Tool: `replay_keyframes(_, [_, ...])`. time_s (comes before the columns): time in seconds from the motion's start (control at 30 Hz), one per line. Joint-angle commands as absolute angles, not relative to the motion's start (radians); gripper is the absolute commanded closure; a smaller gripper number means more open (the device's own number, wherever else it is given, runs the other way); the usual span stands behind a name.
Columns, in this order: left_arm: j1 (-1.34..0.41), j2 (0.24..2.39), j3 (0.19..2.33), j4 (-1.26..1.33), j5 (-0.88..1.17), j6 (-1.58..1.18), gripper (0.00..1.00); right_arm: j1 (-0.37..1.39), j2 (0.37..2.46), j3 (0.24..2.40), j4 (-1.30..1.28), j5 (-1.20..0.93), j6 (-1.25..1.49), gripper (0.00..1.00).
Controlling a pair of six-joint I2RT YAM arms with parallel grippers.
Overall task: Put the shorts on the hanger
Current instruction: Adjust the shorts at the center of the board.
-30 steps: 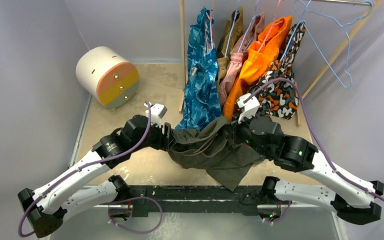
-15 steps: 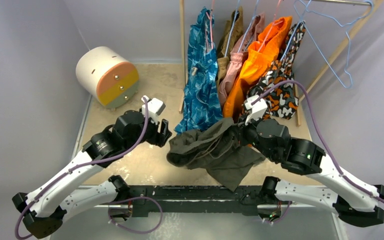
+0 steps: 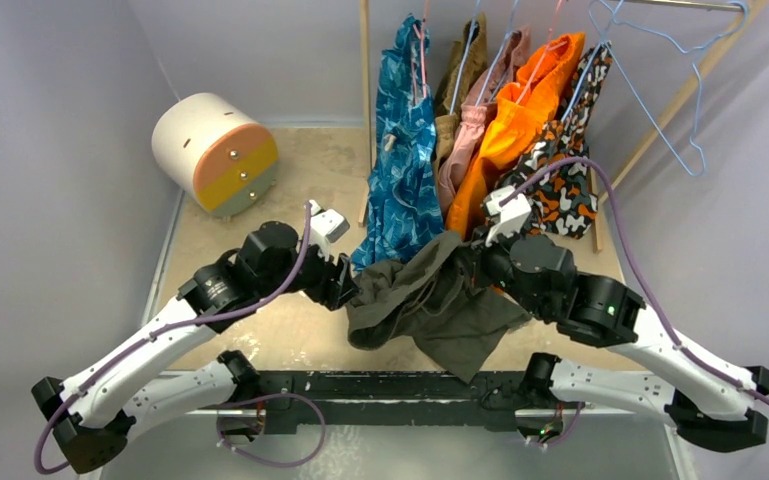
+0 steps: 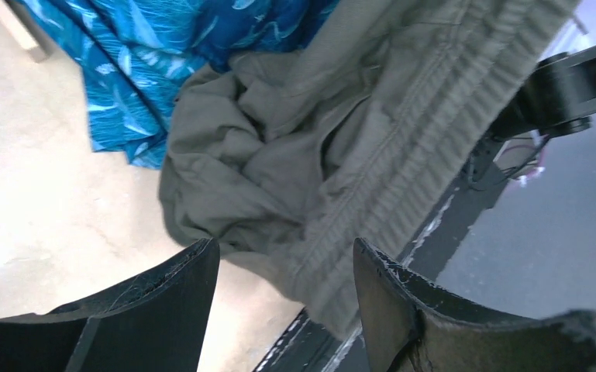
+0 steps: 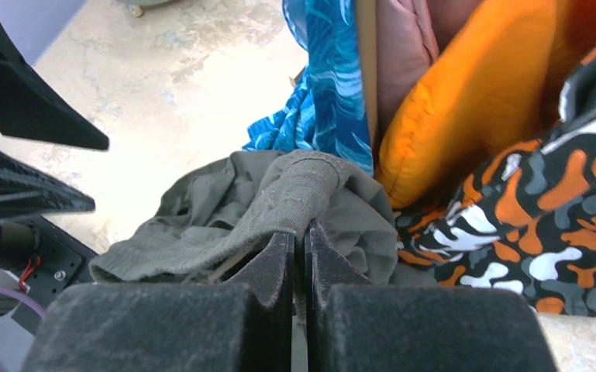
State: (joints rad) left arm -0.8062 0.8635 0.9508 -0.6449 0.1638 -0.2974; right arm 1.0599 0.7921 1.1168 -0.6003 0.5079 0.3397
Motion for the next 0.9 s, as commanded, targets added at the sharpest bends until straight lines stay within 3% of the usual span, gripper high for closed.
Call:
replay_keyframes(0.0, [-0.805,0.817,0.861,-0.426,0.278,-0.457,0.37,1.059,0.887,1.138,-0.451,0.519,0.339,1.0])
replay_keyframes(0.13, [-0.805,0.755,0.758,-0.259,0.228,-0.595,0.37,1.057,1.0,1.184,-0.426,0.518,0.348,1.0])
replay_keyframes(0.5, [-0.805,0.615,0.696,-0.45,-0.251,-0.742,0.37,0.902,1.142,1.214,-0.402,0.424,0.395,1.0])
replay_keyframes(0.63, [-0.805,0.671,0.71,-0.484,-0.177,-0.725,0.37,0.861,1.181,1.215,-0.41,0.413,0.408,1.0])
replay_keyframes(0.87, [-0.805,0.777,0.718,-0.44,0.144,-0.669,0.37,0.833,1.205,1.207,-0.389,0.393,0.406,1.0])
